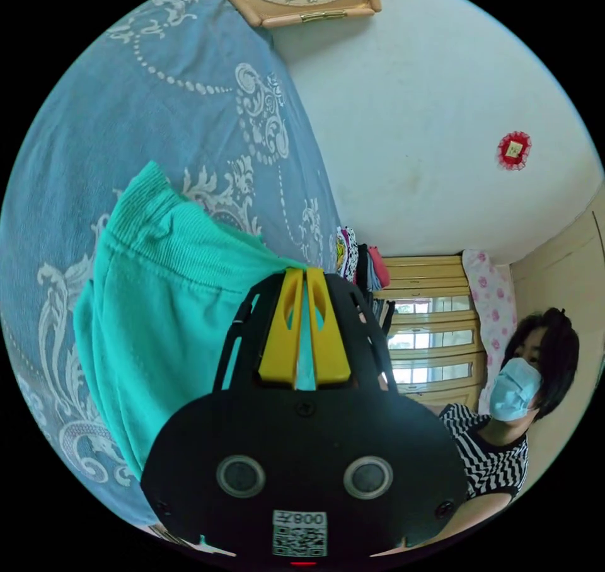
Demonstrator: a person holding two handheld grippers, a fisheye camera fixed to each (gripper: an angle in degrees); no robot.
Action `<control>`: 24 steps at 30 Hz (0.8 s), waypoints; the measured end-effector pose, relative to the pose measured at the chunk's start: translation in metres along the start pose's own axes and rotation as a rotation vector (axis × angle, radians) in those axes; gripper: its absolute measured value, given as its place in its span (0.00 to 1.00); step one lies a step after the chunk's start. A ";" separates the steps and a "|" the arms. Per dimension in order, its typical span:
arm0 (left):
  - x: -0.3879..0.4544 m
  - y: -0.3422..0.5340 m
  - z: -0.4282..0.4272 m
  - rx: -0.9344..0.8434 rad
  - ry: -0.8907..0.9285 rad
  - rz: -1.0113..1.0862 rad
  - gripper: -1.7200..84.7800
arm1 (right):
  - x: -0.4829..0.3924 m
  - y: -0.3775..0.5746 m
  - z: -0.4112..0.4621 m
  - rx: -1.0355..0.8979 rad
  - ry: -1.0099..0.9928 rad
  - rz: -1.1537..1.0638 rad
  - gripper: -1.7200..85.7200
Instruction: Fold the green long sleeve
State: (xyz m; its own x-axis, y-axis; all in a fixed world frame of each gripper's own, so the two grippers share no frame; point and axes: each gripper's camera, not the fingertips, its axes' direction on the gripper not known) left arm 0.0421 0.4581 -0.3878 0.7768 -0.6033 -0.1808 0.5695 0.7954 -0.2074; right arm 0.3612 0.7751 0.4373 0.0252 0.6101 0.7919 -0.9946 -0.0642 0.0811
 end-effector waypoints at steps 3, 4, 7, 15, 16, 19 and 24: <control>-0.011 -0.010 0.003 0.007 -0.022 -0.040 0.03 | 0.010 -0.007 0.008 -0.009 0.022 0.044 0.02; -0.013 -0.012 0.005 0.003 -0.029 -0.050 0.03 | 0.016 -0.008 0.012 -0.020 0.021 0.073 0.02; -0.026 -0.016 0.010 -0.017 -0.077 -0.102 0.04 | 0.024 -0.006 0.015 -0.014 0.001 0.097 0.02; -0.008 0.005 -0.032 0.134 -0.016 0.013 0.08 | 0.005 0.019 -0.009 0.042 -0.005 -0.004 0.03; -0.005 0.007 -0.036 0.139 -0.024 0.027 0.08 | -0.001 0.023 -0.012 0.039 0.014 -0.026 0.03; 0.007 0.015 -0.051 0.115 -0.150 0.072 0.06 | -0.007 0.028 -0.009 -0.020 0.123 -0.049 0.02; 0.000 0.014 -0.066 0.095 -0.427 0.000 0.03 | 0.000 0.025 -0.008 -0.027 0.229 0.000 0.02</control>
State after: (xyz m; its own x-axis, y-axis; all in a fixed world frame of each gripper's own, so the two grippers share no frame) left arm 0.0323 0.4652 -0.4537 0.8068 -0.5410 0.2374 0.5764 0.8091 -0.1148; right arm 0.3358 0.7798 0.4348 0.0051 0.7736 0.6337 -0.9970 -0.0448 0.0627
